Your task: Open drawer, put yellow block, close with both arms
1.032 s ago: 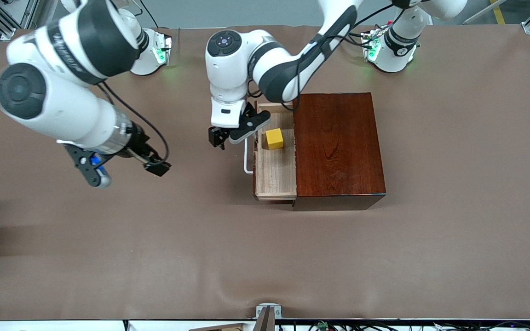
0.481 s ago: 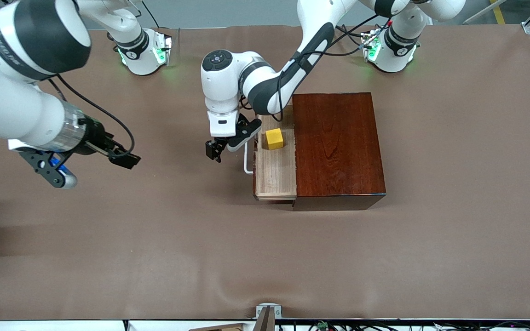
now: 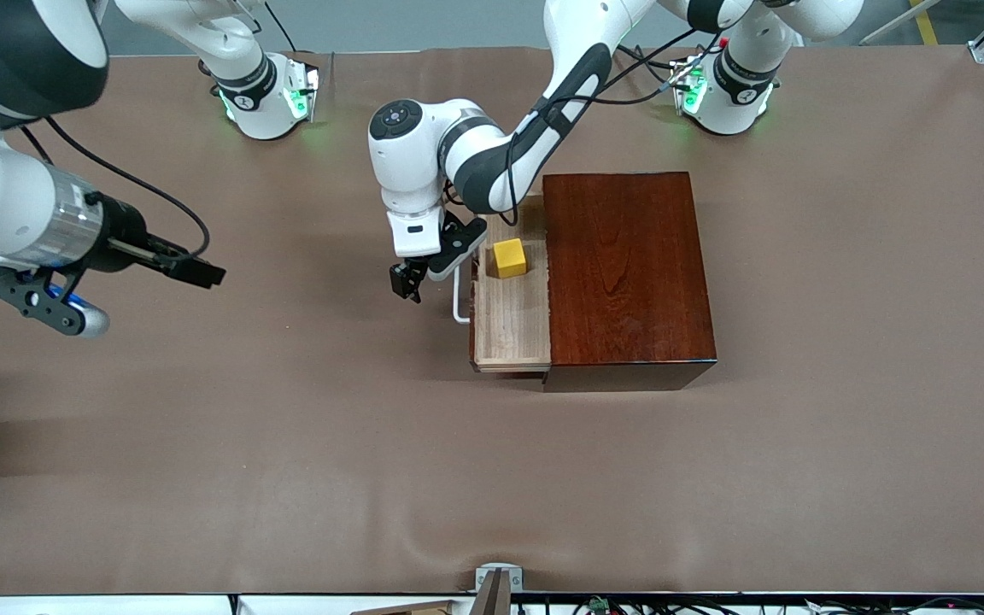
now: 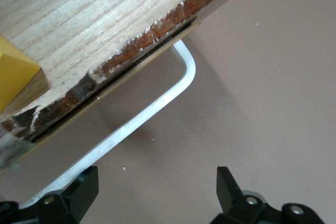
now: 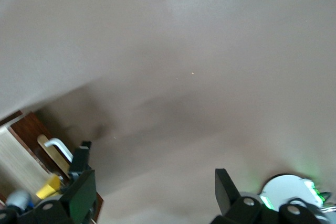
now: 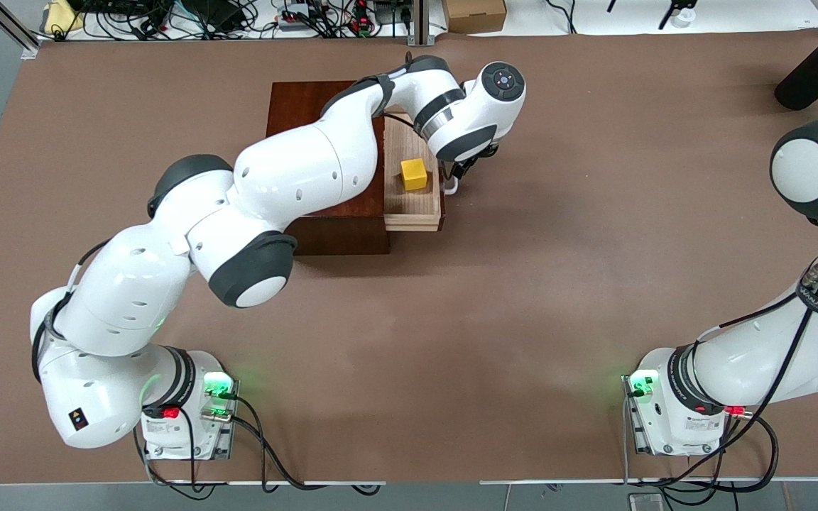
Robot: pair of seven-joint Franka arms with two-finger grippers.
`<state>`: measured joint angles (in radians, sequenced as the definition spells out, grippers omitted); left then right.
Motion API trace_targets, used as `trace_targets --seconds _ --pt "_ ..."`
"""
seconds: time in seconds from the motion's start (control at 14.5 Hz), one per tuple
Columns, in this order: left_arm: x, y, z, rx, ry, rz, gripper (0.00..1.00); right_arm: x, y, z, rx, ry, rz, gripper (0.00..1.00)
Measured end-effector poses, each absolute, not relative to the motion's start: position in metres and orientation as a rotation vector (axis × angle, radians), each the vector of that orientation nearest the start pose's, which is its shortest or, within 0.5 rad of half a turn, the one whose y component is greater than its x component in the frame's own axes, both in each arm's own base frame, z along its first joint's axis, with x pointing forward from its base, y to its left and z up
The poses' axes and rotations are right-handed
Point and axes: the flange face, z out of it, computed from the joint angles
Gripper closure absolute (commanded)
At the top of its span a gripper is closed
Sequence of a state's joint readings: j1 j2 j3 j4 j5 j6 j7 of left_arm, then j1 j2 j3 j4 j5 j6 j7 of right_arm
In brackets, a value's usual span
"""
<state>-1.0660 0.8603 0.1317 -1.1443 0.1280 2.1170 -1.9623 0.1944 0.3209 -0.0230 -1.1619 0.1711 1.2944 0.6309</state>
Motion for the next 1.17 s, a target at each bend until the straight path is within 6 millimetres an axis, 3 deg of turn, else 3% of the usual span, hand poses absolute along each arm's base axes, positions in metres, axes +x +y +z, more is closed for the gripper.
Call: trace_targets --seconds 0.21,0.55,0.83,1.17 --pt "0.445 -0.631 0.299 -2.815 -1.43 -0.367 0.0 0.597 0.103 0.623 -3.018 0.457 0.329 0.0" --pt "0.462 -0.598 0.296 -2.641 -1.436 -0.355 0.0 0.575 0.048 0.657 -3.029 0.177 0.291 0.0" --pt "0.467 -0.584 0.292 -2.565 -1.429 -0.349 0.0 0.562 0.021 0.663 -3.039 0.055 0.275 0.0" --pt "0.468 -0.57 0.286 -2.478 -1.413 -0.329 0.0 0.547 0.013 0.656 -3.069 -0.089 0.168 0.0"
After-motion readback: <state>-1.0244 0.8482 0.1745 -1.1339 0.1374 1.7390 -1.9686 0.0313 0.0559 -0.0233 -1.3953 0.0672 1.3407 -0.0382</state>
